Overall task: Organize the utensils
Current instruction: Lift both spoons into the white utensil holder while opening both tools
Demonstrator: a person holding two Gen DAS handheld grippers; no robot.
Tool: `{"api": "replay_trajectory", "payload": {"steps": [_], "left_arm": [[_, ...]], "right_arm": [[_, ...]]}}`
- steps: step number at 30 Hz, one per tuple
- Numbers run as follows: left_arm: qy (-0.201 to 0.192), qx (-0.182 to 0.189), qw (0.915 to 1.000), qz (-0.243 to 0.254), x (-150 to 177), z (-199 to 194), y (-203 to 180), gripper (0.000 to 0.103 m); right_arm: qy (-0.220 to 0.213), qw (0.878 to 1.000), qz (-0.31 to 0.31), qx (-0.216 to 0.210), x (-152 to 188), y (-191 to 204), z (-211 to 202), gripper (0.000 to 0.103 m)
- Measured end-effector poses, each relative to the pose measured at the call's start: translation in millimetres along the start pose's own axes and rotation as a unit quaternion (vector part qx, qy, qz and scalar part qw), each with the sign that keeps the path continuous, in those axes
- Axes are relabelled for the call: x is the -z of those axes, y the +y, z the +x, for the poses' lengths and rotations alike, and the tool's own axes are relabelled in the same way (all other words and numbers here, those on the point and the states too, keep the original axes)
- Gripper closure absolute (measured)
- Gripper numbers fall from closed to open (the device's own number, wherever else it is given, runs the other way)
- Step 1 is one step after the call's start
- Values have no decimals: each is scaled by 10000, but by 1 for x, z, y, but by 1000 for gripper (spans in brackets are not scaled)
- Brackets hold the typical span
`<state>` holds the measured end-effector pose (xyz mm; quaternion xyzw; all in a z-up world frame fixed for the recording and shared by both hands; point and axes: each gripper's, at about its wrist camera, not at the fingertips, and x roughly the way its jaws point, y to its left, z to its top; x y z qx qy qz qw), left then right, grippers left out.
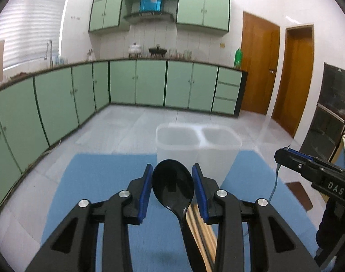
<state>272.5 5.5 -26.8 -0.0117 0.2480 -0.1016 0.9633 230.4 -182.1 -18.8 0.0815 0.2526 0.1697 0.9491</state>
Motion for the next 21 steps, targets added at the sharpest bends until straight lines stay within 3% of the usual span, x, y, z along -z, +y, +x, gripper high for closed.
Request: {"api": "replay_trajectory", "payload": {"steps": [6,11,16,21], "left_arm": [[-545,2,9985,51,-41,-4,2,68],[-976,-131,9949,235,-85,15,0,68],[-1256,-271,9913,302,-116,51,-2,68],[-1363,-343,9896,302,-123,86,-3,68]], "right_arm": [[-348,9993,-145,-58,-40,-1,-8,76],[-611,9977,-275,-47,-83,-3,0,76],[-833,9952,-428,277,-116,-7,28,76],[-751,9938,-586,572,-117,-9,67,76]]}}
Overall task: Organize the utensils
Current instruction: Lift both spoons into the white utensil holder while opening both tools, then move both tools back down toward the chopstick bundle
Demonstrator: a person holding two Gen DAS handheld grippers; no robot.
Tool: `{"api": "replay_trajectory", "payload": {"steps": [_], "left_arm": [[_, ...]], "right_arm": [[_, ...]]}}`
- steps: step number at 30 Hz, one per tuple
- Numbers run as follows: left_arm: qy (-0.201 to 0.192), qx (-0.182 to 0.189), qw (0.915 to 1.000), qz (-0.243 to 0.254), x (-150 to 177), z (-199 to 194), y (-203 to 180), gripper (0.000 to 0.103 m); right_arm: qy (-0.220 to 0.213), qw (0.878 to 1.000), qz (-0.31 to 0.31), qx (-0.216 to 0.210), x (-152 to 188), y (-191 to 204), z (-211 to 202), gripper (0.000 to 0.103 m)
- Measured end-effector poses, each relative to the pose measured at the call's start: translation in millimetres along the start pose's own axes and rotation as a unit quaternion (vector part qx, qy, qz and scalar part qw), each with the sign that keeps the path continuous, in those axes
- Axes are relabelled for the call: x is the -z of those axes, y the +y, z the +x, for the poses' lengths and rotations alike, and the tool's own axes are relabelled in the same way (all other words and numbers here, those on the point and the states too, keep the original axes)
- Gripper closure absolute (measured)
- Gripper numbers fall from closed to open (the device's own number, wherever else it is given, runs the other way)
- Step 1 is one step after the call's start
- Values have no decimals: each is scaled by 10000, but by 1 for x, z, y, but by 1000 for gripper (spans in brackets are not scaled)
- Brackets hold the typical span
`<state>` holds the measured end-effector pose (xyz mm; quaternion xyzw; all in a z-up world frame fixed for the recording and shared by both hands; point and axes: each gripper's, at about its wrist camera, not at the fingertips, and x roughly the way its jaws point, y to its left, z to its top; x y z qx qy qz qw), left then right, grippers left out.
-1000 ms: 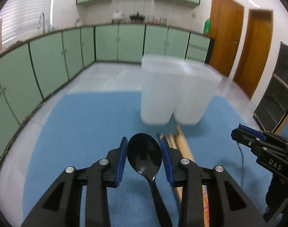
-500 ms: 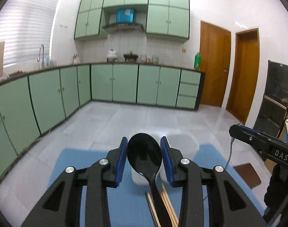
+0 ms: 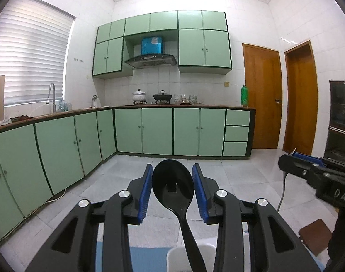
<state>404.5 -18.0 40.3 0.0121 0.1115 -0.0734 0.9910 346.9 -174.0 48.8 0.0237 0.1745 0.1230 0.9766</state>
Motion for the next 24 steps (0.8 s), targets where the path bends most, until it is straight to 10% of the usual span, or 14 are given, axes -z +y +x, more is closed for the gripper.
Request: {"api": "replay_trajectory", "payload": {"steps": [12,24], "left_arm": [[588,370,9976,50,49,32,-2,67],[1108,205,9936,-126,61,-67,5,40]], "right_arm": [[728,9973,17,-72,45,4,37,74],[727,9970,211,146,81,14,-50,20]]}}
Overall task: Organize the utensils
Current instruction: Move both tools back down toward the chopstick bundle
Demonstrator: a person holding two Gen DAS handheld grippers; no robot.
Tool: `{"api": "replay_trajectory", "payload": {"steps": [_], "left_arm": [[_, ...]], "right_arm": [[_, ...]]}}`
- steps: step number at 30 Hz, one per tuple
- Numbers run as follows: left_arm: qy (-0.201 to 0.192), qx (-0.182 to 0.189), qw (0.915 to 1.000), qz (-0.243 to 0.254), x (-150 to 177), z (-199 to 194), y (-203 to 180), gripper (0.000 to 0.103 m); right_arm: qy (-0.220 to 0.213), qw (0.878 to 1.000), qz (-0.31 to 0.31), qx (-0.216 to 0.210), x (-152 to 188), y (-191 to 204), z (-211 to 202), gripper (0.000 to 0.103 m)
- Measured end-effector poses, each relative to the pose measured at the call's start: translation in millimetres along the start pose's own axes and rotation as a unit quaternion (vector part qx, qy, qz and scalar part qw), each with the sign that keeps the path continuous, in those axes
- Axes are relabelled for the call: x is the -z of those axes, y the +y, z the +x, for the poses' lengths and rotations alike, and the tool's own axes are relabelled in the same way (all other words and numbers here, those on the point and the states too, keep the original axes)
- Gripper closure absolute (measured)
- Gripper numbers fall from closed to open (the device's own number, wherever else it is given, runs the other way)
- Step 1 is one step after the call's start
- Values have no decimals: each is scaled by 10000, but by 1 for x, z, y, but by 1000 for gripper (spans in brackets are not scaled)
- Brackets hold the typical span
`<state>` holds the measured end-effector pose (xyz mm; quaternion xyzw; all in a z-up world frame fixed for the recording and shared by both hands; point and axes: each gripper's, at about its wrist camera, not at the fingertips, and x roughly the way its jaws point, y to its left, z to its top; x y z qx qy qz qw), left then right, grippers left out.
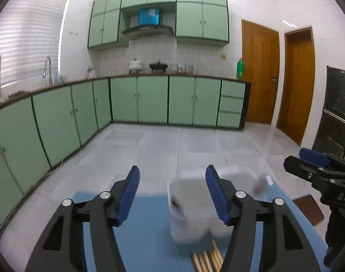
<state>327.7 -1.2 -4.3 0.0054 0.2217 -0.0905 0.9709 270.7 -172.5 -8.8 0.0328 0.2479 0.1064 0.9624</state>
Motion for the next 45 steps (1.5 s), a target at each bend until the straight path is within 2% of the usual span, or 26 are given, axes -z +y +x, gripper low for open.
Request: {"api": "replay_trajectory", "payload": {"steps": [3,6,10,17,24,27,32,36,38,42,45], "left_arm": [[451,3,9989,-101,33,-26,-1,35],[1006,52,9946,-247,76,-46,-3,32],[1553,-37,9874,-313,127,-65,-7,29],[2049,-183,9785,-163,179,-82,-8,28],[2344,-242,9715,-247,198,-92,1,28],[2327,-281,9721,-121,201,-97,-1,26],[2324,-264,9721,-192,201,-102,6,26],[2315,-296,9721,-221,202,-105,12,25],[2312,-299,9721,-244,203,-106,14,25],[2307,-284,9723,-256,203,-106,15,23],[2312,-275,9722,-247,202,-106,13,23]], "right_arm": [[303,9995,57,-27,33,7,-24,13],[763,9970,119,-63,69,15,-39,12],[1406,9896,279,-72,125,26,-52,11],[1921,9813,40,85,185,44,-65,11],[2158,9760,-146,239,206,53,-67,11],[2187,9751,-243,289,207,56,-65,11],[2235,9726,-524,359,207,71,-56,11],[2226,9732,-471,321,205,75,-54,11],[2244,9727,-462,357,204,76,-51,15],[2208,9724,-569,492,202,77,-51,30],[2222,9718,-515,592,202,70,-54,32]]}}
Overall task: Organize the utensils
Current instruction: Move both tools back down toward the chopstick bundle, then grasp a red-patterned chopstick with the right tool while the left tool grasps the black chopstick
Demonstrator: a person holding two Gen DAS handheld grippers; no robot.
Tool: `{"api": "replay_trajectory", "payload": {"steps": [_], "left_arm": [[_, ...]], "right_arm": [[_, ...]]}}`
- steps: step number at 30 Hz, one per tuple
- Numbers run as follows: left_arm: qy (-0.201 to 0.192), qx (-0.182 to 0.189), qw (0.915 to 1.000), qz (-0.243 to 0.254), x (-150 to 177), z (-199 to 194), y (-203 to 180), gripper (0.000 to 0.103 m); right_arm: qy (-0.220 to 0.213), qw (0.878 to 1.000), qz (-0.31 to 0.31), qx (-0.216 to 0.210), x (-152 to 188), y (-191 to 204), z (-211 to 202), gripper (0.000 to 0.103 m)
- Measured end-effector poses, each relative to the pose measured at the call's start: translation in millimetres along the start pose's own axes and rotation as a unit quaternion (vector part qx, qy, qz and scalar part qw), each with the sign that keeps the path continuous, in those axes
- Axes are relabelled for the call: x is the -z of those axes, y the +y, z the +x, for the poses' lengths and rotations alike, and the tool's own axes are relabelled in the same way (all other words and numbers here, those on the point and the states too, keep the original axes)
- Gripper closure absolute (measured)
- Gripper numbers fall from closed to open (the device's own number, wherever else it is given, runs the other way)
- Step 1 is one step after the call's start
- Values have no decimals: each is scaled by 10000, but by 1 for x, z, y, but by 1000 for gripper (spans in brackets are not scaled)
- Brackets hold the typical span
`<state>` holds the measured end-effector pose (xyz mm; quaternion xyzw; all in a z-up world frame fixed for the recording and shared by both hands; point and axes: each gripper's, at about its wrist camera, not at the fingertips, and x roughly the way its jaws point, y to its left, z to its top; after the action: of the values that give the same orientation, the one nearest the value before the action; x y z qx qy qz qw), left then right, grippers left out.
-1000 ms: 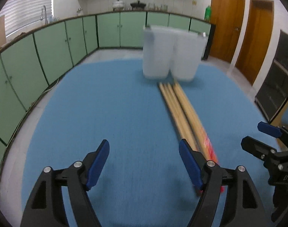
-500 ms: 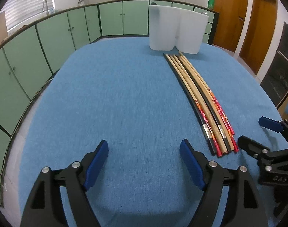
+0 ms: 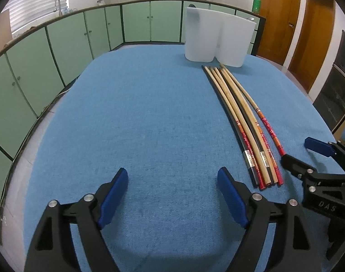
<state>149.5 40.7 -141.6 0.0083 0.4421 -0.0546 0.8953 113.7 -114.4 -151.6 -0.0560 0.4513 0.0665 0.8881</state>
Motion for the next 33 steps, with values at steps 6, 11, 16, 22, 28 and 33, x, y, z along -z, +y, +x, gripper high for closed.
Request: {"api": "replay_trajectory", "payload": {"steps": [6,11,16,22,28,33], "left_arm": [[-1,42,10000,-6,-2,1,-7,22],[3,119,9999,44,0,-1,-13,22],[-8,371,9993,57,-1,-4,-23,22],[12,361,9990,276,0,0,-39,22],[-9,360,9988,320,0,2,-42,22],[-22,152,9994,310,0,2,-36,20]], "right_arm": [[-62,9986,230,-462,1,-5,-2,52],[-147,9989,42,-435,-1,7,1,87],[-151,9987,78,-473,1,3,-2,97],[-131,9986,243,-454,5,-11,-5,98],[-153,9987,224,-433,5,-12,-3,98],[-140,9986,234,-448,6,-14,-3,98]]}}
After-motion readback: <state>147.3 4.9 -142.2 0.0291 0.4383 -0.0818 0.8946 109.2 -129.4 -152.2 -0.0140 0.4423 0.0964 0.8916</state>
